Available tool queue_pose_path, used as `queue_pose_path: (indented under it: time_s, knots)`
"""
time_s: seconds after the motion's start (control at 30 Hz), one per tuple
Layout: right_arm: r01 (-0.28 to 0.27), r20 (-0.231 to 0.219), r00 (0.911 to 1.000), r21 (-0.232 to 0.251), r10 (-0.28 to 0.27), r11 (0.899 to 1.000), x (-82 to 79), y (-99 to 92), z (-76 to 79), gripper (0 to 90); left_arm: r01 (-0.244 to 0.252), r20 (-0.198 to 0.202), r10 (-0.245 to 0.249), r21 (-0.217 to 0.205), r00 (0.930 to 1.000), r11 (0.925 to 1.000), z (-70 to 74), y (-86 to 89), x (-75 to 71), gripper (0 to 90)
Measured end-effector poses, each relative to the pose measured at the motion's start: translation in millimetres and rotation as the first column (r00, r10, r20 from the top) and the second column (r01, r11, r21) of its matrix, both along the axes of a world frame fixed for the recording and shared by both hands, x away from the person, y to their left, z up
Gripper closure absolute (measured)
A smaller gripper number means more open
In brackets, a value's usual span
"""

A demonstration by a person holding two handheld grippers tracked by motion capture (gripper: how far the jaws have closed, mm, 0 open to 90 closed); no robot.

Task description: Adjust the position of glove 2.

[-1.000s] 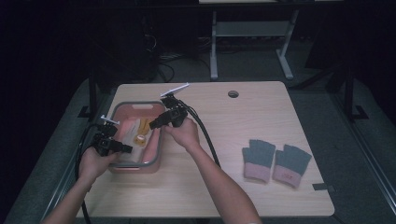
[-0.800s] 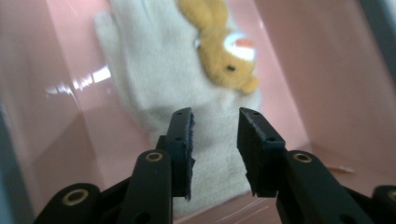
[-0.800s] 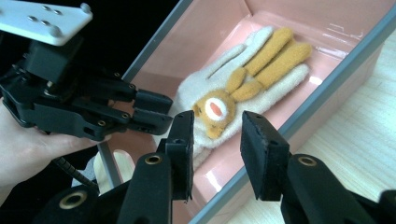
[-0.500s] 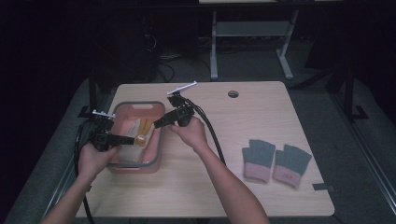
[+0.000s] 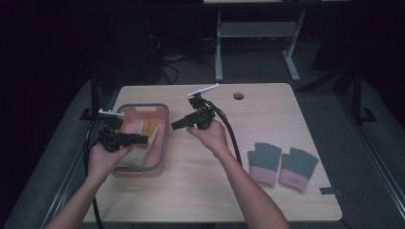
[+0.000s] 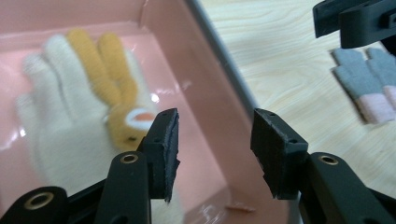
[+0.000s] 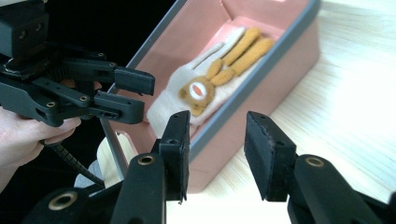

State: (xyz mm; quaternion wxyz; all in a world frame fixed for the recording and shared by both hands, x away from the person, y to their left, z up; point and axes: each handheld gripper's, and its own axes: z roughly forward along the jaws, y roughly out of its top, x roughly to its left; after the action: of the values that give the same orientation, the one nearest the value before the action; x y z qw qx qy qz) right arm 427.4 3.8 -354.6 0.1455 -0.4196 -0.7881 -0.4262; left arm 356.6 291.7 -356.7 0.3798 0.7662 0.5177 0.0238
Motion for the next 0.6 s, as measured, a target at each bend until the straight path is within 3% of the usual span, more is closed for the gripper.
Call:
queue_pose_path:
  time_s: [0.23, 0.6]
  knots:
    - [0.026, 0.004, 0.9996, 0.002, -0.026, 1.0, -2.3, -24.5, 3.0, 59.0, 0.024, 0.04, -0.023, -0.009, 0.9989, 0.9997, 6.9, -15.1, -0.3, 49.8]
    - [0.049, 0.015, 0.9986, 0.03, -0.05, 0.998, -8.3, -57.7, 8.1, 53.9, 0.058, 0.065, -0.055, -0.035, 0.9964, 0.9977, 12.6, -37.4, -0.8, 45.4]
